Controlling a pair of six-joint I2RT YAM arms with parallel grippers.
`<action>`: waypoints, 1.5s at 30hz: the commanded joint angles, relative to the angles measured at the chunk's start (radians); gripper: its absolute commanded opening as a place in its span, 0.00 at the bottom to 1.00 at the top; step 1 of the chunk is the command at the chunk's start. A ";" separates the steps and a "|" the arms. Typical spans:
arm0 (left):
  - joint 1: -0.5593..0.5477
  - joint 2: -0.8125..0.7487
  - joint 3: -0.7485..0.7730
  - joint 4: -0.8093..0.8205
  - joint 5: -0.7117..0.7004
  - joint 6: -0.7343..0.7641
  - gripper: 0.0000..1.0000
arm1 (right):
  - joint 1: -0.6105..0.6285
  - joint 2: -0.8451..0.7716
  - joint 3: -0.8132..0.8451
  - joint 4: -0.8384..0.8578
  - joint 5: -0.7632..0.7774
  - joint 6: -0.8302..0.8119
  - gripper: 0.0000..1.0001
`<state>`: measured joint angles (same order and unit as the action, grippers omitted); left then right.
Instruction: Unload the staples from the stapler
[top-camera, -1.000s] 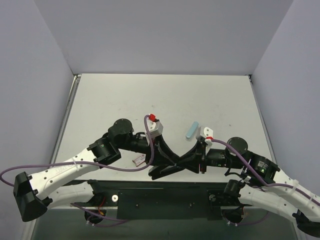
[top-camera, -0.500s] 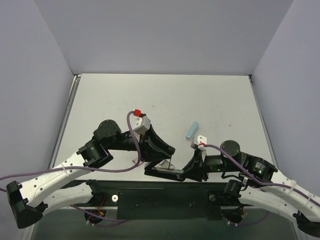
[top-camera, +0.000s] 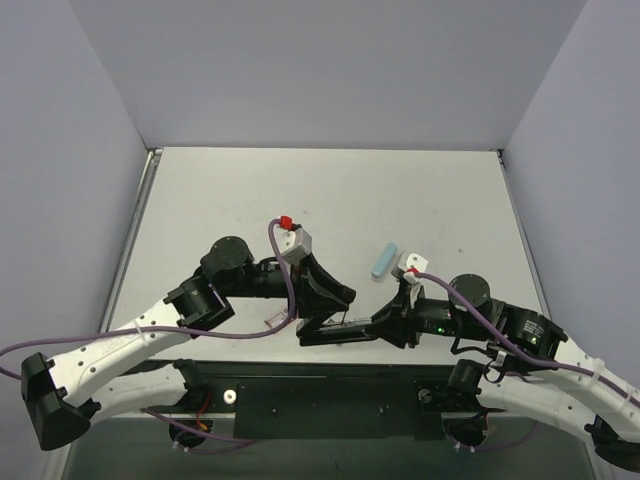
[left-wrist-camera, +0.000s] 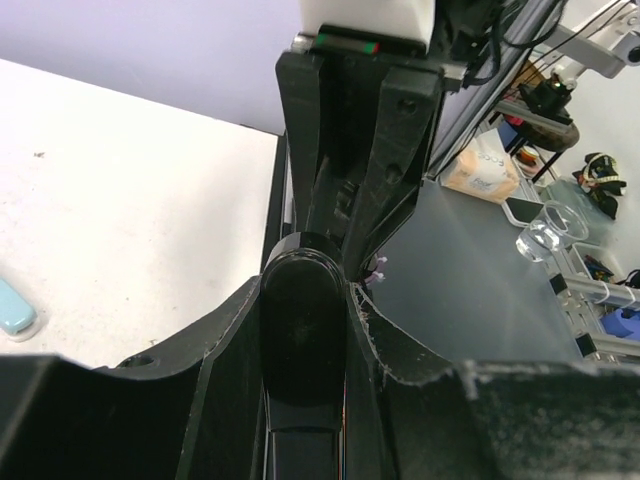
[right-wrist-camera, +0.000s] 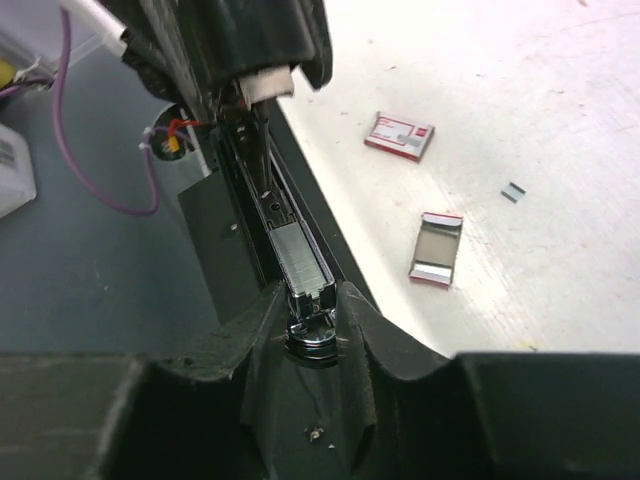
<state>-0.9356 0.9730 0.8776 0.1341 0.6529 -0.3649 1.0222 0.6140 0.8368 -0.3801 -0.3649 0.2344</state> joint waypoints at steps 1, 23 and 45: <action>0.000 0.012 0.058 0.082 -0.085 0.035 0.00 | 0.007 0.024 0.062 -0.034 0.119 0.011 0.26; -0.006 0.069 0.075 0.006 -0.263 0.070 0.00 | 0.006 0.139 0.219 -0.043 0.362 -0.049 0.19; -0.006 0.150 0.123 0.033 -0.421 0.043 0.00 | -0.096 0.208 -0.156 0.507 0.480 0.091 0.00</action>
<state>-0.9409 1.1236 0.9192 0.0628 0.2634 -0.3035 0.9615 0.8074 0.7349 -0.0628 0.1326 0.2722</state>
